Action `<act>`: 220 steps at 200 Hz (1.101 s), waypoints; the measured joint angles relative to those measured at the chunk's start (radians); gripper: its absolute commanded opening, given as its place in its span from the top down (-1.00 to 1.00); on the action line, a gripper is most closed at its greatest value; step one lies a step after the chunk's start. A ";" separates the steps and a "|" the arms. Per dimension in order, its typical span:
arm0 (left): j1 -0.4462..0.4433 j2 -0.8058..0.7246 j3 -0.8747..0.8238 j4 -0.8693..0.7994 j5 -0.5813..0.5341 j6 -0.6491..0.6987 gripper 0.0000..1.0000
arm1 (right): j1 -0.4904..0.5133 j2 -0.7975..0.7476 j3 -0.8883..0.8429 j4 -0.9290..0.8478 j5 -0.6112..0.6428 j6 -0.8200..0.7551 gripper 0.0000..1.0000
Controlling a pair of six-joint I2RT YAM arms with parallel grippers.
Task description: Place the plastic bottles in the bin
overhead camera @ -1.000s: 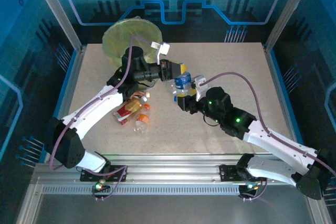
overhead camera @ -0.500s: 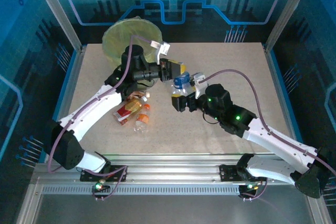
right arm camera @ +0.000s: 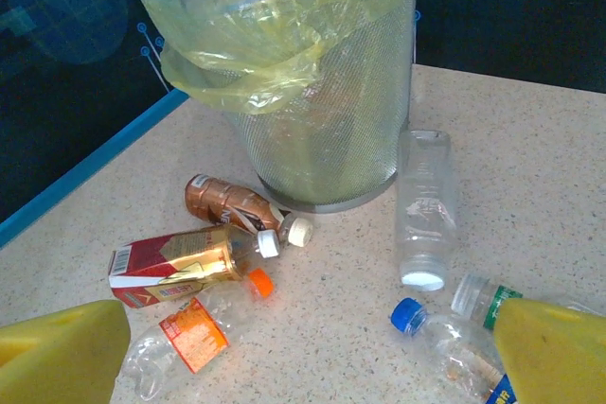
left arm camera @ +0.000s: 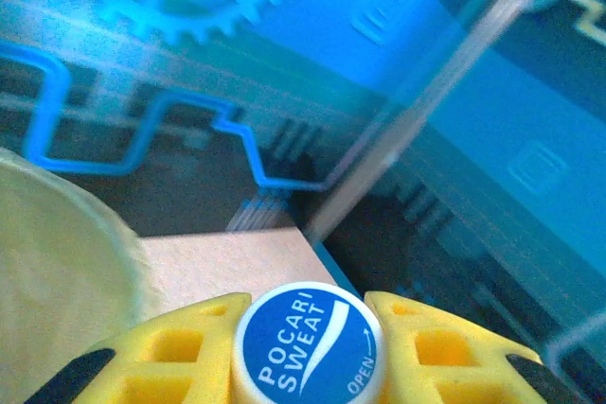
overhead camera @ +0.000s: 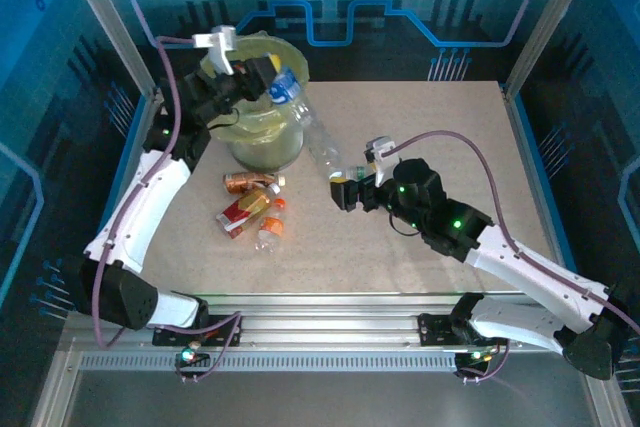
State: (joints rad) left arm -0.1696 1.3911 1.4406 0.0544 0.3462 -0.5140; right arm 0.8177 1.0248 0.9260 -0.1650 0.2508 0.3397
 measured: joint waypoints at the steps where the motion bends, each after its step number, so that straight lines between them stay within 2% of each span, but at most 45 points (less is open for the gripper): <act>1: 0.004 0.001 0.002 0.002 -0.004 -0.004 1.00 | 0.000 0.000 0.000 0.000 0.000 0.000 -0.99; 37: 0.067 0.054 0.063 0.074 -0.137 -0.038 1.00 | -0.001 0.015 0.029 -0.022 0.004 0.007 -0.99; 80: 0.099 0.202 0.175 0.115 -0.253 -0.037 1.00 | -0.001 0.056 0.067 -0.061 0.030 0.021 -0.99; 121: 0.102 0.328 0.242 0.085 -0.295 -0.036 1.00 | -0.006 0.076 0.092 -0.113 0.069 0.045 -1.00; 187: 0.103 0.428 0.242 0.054 -0.325 -0.042 1.00 | -0.049 0.098 0.121 -0.179 0.094 0.090 -0.99; 220: 0.102 0.474 0.242 0.045 -0.324 -0.069 0.87 | -0.058 0.106 0.123 -0.195 0.095 0.105 -0.99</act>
State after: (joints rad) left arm -0.0673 1.8652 1.6829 0.0990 0.0219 -0.5827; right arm 0.7593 1.1309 1.0492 -0.3599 0.3454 0.4450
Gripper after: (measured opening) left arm 0.303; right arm 0.996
